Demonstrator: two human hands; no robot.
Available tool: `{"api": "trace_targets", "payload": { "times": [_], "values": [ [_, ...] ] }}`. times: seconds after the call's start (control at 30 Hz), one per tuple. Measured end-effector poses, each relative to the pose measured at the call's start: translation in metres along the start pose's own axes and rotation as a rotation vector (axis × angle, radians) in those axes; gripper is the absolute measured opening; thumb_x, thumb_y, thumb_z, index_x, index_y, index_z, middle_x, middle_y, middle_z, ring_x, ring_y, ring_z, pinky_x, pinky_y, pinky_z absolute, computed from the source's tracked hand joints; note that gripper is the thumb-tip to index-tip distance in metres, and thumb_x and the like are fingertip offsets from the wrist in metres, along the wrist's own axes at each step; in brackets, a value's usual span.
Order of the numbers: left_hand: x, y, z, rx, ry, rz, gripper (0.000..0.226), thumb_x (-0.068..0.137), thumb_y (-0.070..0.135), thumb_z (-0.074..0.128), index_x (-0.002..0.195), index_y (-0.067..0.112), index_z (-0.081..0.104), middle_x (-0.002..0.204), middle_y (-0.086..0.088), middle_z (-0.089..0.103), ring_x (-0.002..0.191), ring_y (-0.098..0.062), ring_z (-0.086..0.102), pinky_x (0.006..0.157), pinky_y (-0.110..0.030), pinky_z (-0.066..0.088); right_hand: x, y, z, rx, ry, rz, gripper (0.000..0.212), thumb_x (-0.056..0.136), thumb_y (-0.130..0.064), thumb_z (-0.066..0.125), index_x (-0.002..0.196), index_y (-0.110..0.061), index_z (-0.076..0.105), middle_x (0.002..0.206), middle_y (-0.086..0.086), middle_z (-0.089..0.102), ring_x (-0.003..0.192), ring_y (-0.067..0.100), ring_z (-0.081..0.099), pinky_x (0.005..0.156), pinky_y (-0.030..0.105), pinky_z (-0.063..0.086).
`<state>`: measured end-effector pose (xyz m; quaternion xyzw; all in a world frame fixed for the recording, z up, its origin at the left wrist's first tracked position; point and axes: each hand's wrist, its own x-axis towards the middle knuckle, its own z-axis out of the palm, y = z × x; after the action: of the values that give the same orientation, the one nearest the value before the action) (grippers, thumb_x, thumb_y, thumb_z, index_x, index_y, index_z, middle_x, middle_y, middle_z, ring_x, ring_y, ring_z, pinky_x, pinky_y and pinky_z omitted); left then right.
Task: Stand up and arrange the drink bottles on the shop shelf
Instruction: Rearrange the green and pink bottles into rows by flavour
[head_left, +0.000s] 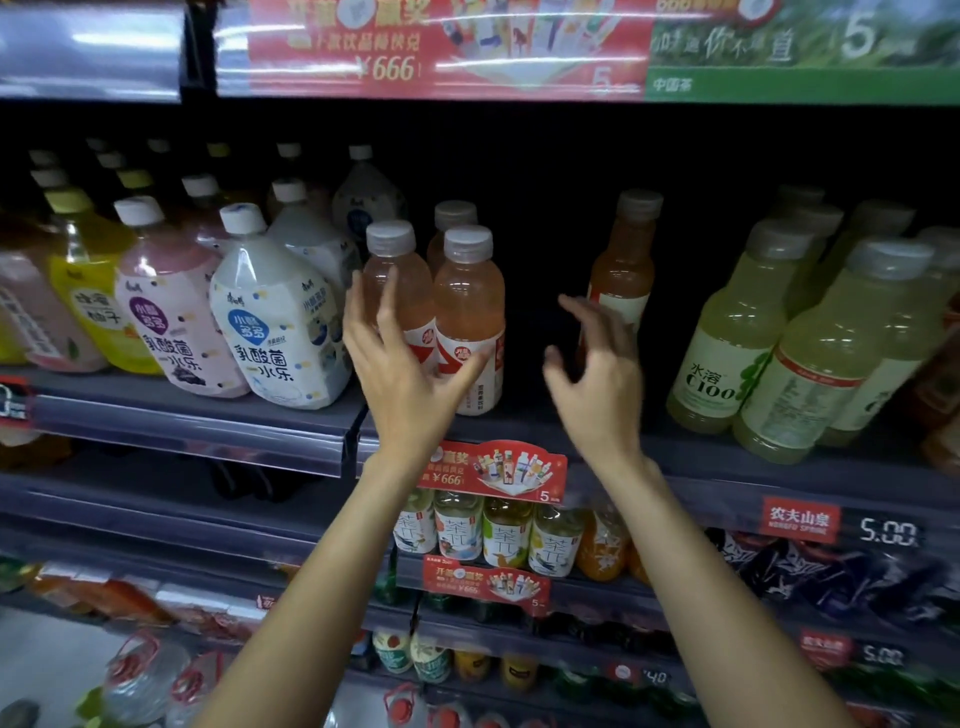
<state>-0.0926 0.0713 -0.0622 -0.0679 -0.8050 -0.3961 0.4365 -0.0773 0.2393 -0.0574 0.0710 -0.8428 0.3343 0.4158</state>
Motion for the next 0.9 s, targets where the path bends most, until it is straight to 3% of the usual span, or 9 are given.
{"api": "trace_targets", "payload": {
  "times": [0.1,0.17,0.23,0.37,0.5,0.57,0.67,0.77,0.9],
  "values": [
    [-0.003,0.002,0.014,0.054,-0.008,0.011,0.096,0.069,0.062,0.075,0.144,0.017,0.034,0.153,-0.023,0.016,0.142,-0.039,0.016,0.113,-0.052,0.025,0.012,0.027,-0.002,-0.155,0.146,0.007,0.040,0.082,-0.016,0.066,0.121,-0.018,0.060,0.142,0.023,0.035,0.129,0.038,0.035,0.101,0.040,0.040],
    [-0.003,0.005,0.018,0.072,-0.004,0.000,0.092,0.069,0.059,0.077,0.142,0.018,0.039,0.154,-0.025,0.013,0.143,-0.040,0.012,0.113,-0.047,0.019,0.024,0.039,0.004,-0.217,0.074,0.088,0.046,0.082,-0.018,0.069,0.126,-0.024,0.056,0.150,0.025,0.019,0.137,0.042,0.021,0.108,0.049,0.034],
    [-0.003,0.005,0.020,0.080,-0.004,-0.013,0.090,0.070,0.058,0.077,0.142,0.018,0.041,0.154,-0.026,0.012,0.143,-0.040,0.010,0.112,-0.045,0.017,0.036,0.046,0.012,-0.259,0.022,0.134,0.054,0.081,-0.018,0.072,0.129,-0.027,0.052,0.152,0.026,0.013,0.138,0.045,0.020,0.106,0.052,0.036],
    [-0.004,0.004,0.020,0.082,-0.008,0.003,0.088,0.072,0.059,0.075,0.142,0.018,0.042,0.154,-0.026,0.011,0.143,-0.039,0.008,0.113,-0.043,0.014,0.046,0.052,0.022,-0.205,-0.035,0.155,0.054,0.082,-0.008,0.069,0.129,-0.026,0.049,0.146,0.024,0.021,0.126,0.041,0.037,0.096,0.046,0.047],
    [-0.003,0.008,0.014,0.108,-0.022,-0.014,0.084,0.076,0.057,0.072,0.143,0.017,0.041,0.154,-0.025,0.011,0.142,-0.040,0.009,0.113,-0.047,0.018,0.044,0.047,0.020,-0.181,-0.042,0.137,0.058,0.081,-0.001,0.065,0.129,-0.026,0.047,0.143,0.022,0.023,0.122,0.039,0.039,0.090,0.041,0.048],
    [-0.007,0.017,0.006,0.105,0.016,-0.045,0.073,0.082,0.052,0.068,0.141,0.015,0.043,0.153,-0.023,0.018,0.140,-0.039,0.015,0.112,-0.047,0.022,0.035,0.040,0.013,-0.093,-0.039,0.118,0.063,0.077,0.000,0.069,0.129,-0.026,0.046,0.143,0.019,0.025,0.123,0.036,0.039,0.091,0.033,0.045],
    [-0.017,0.041,-0.006,-0.010,0.067,0.015,0.050,0.089,0.035,0.063,0.130,0.008,0.052,0.141,-0.017,0.038,0.131,-0.030,0.030,0.109,-0.034,0.027,0.020,0.025,-0.007,0.077,0.046,-0.013,0.068,0.069,0.000,0.075,0.123,-0.023,0.042,0.135,0.017,0.037,0.123,0.025,0.042,0.097,0.015,0.036],
    [-0.027,0.065,-0.005,-0.162,-0.270,0.173,0.055,0.087,0.026,0.063,0.135,0.006,0.046,0.135,-0.006,0.046,0.126,-0.020,0.040,0.106,-0.020,0.027,0.007,0.003,-0.045,0.276,0.093,0.019,0.068,0.066,-0.004,0.079,0.121,-0.013,0.041,0.128,0.009,0.044,0.118,0.014,0.044,0.099,0.012,0.034],
    [-0.040,0.103,0.014,-0.367,-0.733,0.166,0.088,0.084,0.026,0.073,0.152,0.015,0.019,0.153,0.008,0.032,0.137,-0.005,0.034,0.110,-0.024,0.032,-0.019,-0.003,-0.107,0.471,0.028,0.153,0.075,0.066,-0.007,0.083,0.122,-0.021,0.034,0.128,-0.003,0.043,0.120,0.014,0.048,0.100,0.034,0.045]
  ]
}}
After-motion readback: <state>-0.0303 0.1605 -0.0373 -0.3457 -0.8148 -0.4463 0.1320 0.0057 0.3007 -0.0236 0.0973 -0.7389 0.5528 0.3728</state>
